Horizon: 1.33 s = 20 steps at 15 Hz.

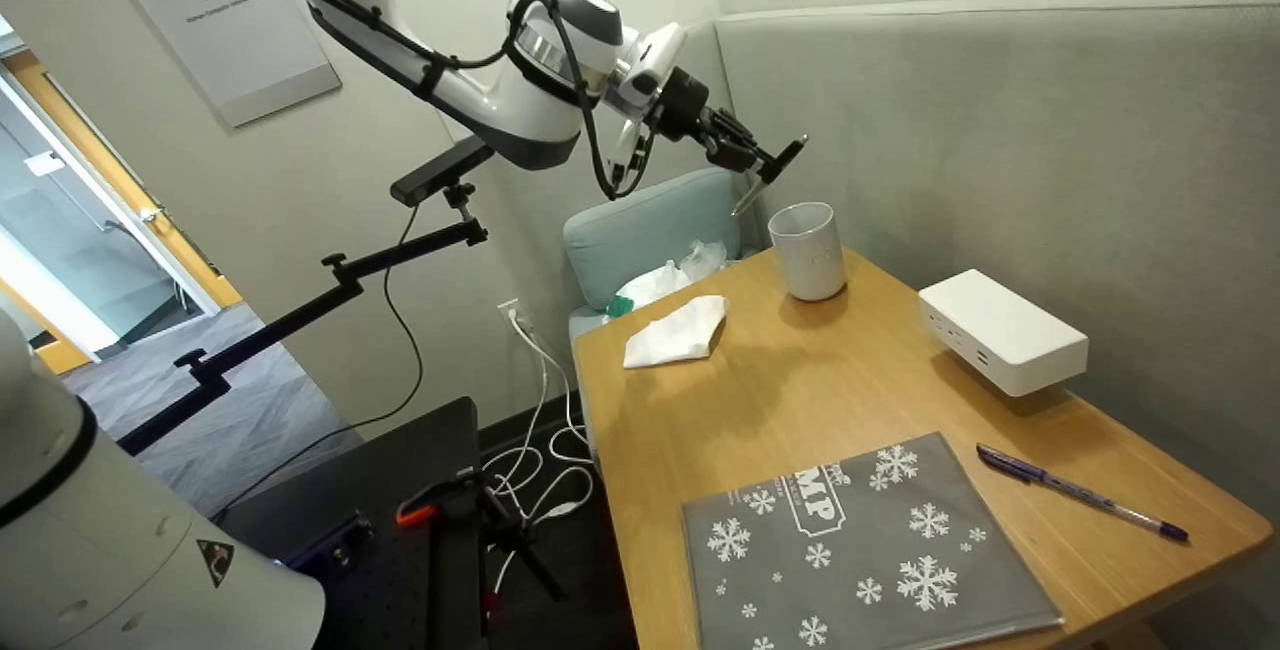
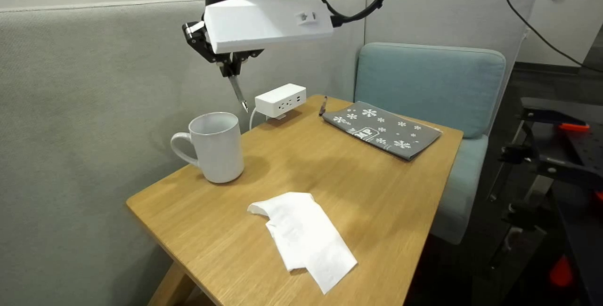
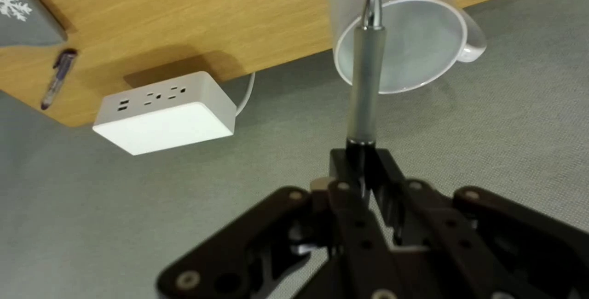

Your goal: Put the marker inside the mug

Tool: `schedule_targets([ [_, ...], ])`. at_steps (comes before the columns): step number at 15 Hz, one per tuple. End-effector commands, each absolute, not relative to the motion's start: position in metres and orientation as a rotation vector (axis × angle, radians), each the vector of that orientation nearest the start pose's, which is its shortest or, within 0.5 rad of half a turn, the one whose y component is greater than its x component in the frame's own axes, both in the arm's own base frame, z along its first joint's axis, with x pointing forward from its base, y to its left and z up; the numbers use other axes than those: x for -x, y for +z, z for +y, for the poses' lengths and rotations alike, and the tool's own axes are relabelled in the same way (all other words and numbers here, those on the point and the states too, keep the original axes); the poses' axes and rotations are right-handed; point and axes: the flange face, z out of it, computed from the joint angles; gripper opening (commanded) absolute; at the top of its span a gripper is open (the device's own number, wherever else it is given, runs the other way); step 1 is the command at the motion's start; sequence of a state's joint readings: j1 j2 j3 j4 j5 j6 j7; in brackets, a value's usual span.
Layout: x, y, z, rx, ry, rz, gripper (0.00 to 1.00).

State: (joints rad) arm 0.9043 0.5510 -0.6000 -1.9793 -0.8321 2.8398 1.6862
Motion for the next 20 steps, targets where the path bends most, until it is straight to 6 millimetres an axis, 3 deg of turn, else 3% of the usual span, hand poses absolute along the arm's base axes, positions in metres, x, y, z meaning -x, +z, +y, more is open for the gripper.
schedule_targets([
  [1,-0.591,0.248,0.249,2.952,-1.267,0.725,0.04],
  [12,-0.612,0.229,0.245,2.842,-1.626,0.61,0.04],
  [20,-0.612,0.194,0.249,2.775,-1.664,0.557,0.04],
])
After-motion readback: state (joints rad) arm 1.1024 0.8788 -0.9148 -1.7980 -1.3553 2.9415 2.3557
